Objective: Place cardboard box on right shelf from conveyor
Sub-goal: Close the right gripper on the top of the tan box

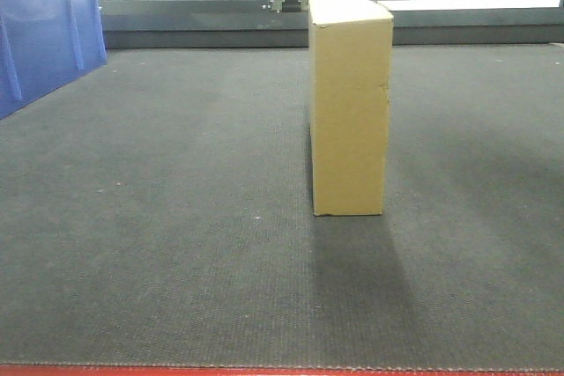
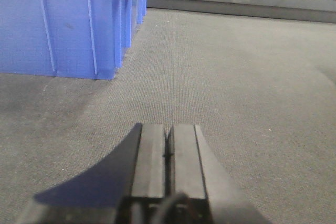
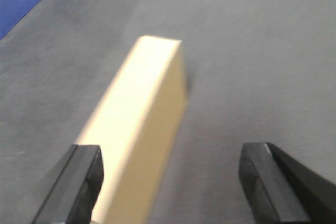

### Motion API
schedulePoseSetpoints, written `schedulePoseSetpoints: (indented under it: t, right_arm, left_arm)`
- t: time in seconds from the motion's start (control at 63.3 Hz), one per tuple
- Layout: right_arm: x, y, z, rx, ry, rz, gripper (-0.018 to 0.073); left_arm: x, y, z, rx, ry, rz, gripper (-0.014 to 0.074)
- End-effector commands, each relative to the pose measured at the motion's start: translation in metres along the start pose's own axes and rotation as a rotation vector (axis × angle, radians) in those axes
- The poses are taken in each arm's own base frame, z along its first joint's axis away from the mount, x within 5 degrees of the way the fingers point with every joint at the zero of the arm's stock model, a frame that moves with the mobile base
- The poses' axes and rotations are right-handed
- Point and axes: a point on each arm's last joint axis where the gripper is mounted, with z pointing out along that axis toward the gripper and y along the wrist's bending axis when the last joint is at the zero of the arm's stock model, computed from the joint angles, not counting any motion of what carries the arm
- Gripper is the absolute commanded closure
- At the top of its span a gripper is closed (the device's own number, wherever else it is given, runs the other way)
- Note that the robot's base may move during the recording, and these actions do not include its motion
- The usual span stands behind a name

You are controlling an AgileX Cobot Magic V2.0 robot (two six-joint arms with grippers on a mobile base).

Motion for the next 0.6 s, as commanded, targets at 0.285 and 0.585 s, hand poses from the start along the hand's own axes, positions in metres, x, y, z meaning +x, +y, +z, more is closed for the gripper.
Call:
schedulePoseSetpoints:
  t: [0.285,0.585]
  right_arm:
    - [-0.049,0.057,0.077,0.133,0.227,0.073,-0.0065]
    - [-0.052,0.075,0.111,0.261,0.211,0.119,-0.0065]
  left_arm:
    - [-0.009,0.000,-0.001,-0.001,-0.091,-0.010,0.0715]
    - [-0.009,0.000,-0.001,-0.001,-0.091,-0.010,0.0715]
